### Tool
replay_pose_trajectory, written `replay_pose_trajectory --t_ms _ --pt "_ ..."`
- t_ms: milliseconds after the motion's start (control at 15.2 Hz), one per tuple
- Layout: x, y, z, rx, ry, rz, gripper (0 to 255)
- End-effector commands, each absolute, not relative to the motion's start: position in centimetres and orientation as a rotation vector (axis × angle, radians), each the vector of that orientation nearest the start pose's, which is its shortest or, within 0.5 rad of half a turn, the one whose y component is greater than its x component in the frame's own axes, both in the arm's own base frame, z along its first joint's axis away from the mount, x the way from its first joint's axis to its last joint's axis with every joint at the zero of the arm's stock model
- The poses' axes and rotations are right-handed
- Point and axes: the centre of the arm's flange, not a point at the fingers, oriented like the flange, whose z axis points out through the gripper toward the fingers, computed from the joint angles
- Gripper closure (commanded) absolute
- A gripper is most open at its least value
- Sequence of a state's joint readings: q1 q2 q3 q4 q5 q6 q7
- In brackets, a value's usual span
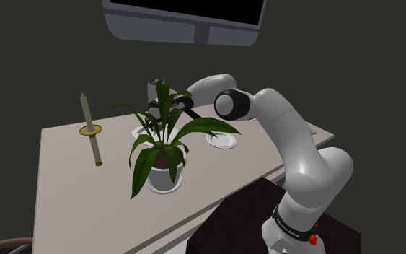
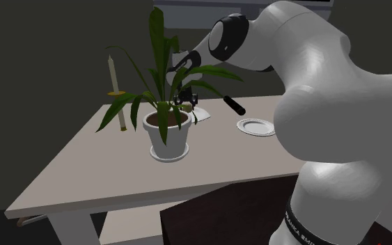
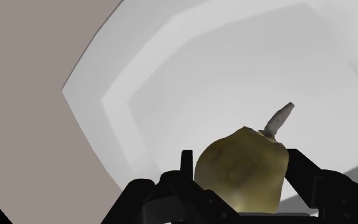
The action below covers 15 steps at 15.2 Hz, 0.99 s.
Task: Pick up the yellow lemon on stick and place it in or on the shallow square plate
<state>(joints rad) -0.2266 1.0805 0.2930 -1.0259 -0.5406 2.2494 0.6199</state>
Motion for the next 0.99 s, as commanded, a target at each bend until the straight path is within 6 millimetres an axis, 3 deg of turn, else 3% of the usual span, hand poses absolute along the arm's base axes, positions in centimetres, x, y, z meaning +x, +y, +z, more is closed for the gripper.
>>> replay_pose_trajectory --t_ms 0,396,462,792,924 --pt "79.5 -5.0 20.6 -3.179 0.684 -0.389 255" --pt "79.5 -5.0 20.6 -3.179 0.684 -0.389 255" --pt "79.5 -5.0 20.6 -3.179 0.684 -0.389 0" --pt "79.5 -4.9 20.6 -3.179 0.684 -0.389 0" --pt "79.0 -4.5 23.2 -3.179 0.684 -0.389 0"
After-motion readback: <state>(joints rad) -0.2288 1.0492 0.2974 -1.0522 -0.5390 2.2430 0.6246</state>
